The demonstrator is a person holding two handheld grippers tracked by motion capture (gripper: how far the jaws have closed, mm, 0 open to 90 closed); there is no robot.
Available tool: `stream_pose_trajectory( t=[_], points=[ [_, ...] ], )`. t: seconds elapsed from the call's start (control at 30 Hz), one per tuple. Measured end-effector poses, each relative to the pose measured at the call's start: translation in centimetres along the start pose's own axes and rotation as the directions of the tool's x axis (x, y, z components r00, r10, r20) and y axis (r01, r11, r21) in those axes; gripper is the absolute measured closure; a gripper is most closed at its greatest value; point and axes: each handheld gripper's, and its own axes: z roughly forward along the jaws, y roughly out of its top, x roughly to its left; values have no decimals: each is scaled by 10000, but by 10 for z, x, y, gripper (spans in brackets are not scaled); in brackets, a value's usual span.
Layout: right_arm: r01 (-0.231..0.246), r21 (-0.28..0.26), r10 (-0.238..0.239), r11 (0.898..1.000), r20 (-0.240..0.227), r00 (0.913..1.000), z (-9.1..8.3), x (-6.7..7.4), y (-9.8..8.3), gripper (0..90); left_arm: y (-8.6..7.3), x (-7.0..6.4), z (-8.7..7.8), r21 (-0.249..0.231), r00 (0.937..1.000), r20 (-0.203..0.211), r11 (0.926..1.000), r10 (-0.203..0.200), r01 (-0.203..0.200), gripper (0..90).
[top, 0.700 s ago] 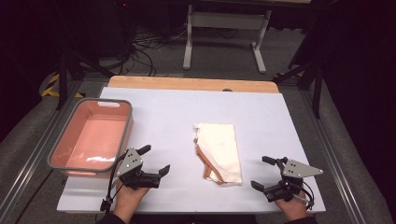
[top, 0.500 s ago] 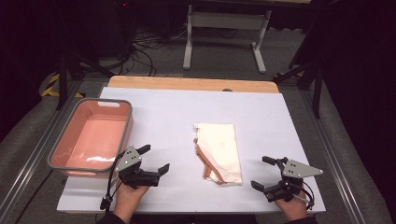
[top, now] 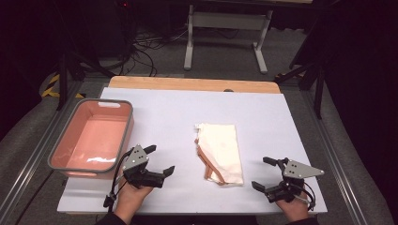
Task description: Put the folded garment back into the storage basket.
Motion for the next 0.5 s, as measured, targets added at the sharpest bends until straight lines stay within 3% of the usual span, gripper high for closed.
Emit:
stream_pose_trajectory(
  t=[0.33, 0.5],
  points=[
    [20, 54, -20, 10000, 35, 10000, 1, 0, 0, 23, 23, -4, 15, 219, 9988, 367, 9993, 310, -318, 47],
    [9, 29, -9, 10000, 19, 10000, 0, 0, 0, 23, 40, -9, 27, 329, 9957, 615, 9969, 699, -721, 60]
  ],
)
